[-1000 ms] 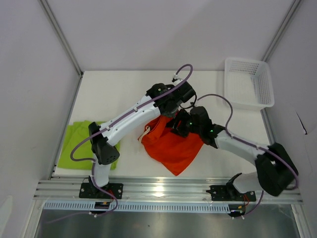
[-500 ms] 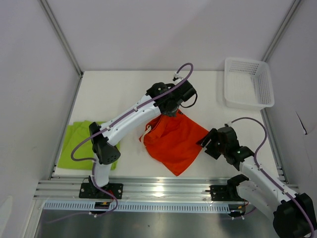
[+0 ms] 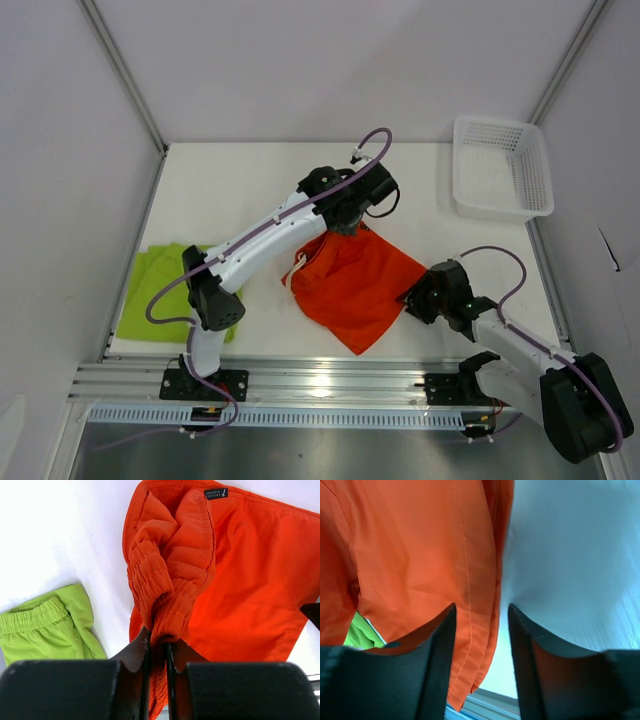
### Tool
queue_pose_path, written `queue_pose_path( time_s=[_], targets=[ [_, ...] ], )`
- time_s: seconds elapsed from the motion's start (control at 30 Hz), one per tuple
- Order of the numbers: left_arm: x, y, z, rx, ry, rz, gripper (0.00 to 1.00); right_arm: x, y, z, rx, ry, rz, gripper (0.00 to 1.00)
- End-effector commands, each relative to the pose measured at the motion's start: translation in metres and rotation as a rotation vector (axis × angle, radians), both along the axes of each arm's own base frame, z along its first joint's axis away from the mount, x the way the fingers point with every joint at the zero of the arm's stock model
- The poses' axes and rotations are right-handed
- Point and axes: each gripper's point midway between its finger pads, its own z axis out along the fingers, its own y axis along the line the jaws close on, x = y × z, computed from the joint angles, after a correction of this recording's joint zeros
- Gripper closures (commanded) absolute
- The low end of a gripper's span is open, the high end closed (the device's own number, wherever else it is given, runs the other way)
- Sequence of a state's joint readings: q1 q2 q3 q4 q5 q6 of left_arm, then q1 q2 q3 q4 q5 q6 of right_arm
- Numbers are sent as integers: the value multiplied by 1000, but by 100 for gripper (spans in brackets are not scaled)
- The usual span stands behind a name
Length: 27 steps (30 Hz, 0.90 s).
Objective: Fold and stack the shorts
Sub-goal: Fold the shorts
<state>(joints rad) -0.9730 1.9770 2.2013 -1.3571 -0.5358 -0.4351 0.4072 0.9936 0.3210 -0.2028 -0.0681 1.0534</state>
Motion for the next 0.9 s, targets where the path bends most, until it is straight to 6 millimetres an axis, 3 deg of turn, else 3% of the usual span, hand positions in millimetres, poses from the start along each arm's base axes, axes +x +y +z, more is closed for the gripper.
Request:
queue_pose_path(
  time_s=[0.0,0.13,0.17,0.33,0.47,0.57,0.7,0.8,0.87],
  targets=[
    [-10,21,6,68,36,-4,91,10,-3,-6,-20,-25,-24,55],
    [-7,27,7,71,36,13,91,15,0,-18,-33,2,-14,69],
    [-6,28,5,76,39,15,91,18,3,-17,-34,-3,-10,76],
    [-4,26,0,77,53,18,90,33,11,-17,-64,-8,5,90],
    [2,22,-13,99,74,24,88,44,20,-16,-88,-1,37,93],
    [10,31,-22,108,92,64,88,61,31,-8,-113,-34,46,98],
    [19,45,-27,117,104,112,89,77,63,-8,-130,-36,112,98],
    [22,48,-27,116,108,121,89,82,80,-19,-131,-3,145,100],
    [22,47,-29,114,114,119,89,91,94,-14,-107,-18,154,100]
  ],
)
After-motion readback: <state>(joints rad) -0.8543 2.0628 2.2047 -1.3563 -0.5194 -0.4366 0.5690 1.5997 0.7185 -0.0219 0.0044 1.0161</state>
